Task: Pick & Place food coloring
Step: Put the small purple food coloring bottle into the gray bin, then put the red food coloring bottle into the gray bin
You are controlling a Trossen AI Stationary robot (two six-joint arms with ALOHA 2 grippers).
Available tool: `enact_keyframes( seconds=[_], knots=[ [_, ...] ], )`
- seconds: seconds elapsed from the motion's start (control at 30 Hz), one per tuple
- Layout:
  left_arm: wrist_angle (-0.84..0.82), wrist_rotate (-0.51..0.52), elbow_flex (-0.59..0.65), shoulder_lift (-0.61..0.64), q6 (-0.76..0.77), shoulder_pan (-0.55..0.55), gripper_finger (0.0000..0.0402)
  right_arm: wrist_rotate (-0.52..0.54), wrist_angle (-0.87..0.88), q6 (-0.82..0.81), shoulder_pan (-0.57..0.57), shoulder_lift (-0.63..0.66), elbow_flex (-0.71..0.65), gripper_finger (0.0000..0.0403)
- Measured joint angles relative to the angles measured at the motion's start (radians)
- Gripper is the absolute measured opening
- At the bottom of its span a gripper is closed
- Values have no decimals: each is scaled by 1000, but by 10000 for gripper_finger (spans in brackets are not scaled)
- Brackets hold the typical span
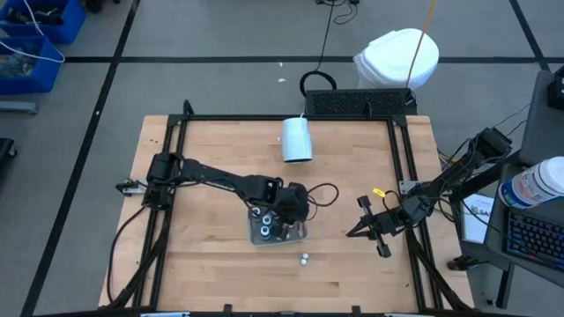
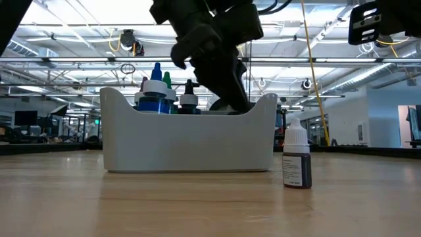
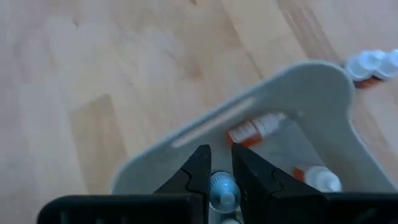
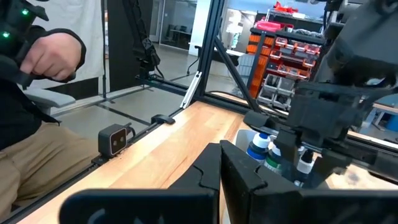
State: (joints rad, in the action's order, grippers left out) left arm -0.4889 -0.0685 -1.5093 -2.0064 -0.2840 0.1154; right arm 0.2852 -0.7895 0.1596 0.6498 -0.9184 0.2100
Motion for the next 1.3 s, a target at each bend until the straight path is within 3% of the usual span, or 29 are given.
enact_keyframes(
  seconds=[0.47,0.87,1.13,1.3],
  knots=[
    [170,28,110,-5,-10,-10,53,1,0,2,0,0,0,0],
    [177,44,119,-5,12,-10,55,1,0,2,0,0,0,0],
    [162,54,88,-5,60,-16,163,1,0,2,0,0,-1,0],
    [32,57,-37,26,51,-9,211,1,1,2,0,0,-1,0]
  ],
)
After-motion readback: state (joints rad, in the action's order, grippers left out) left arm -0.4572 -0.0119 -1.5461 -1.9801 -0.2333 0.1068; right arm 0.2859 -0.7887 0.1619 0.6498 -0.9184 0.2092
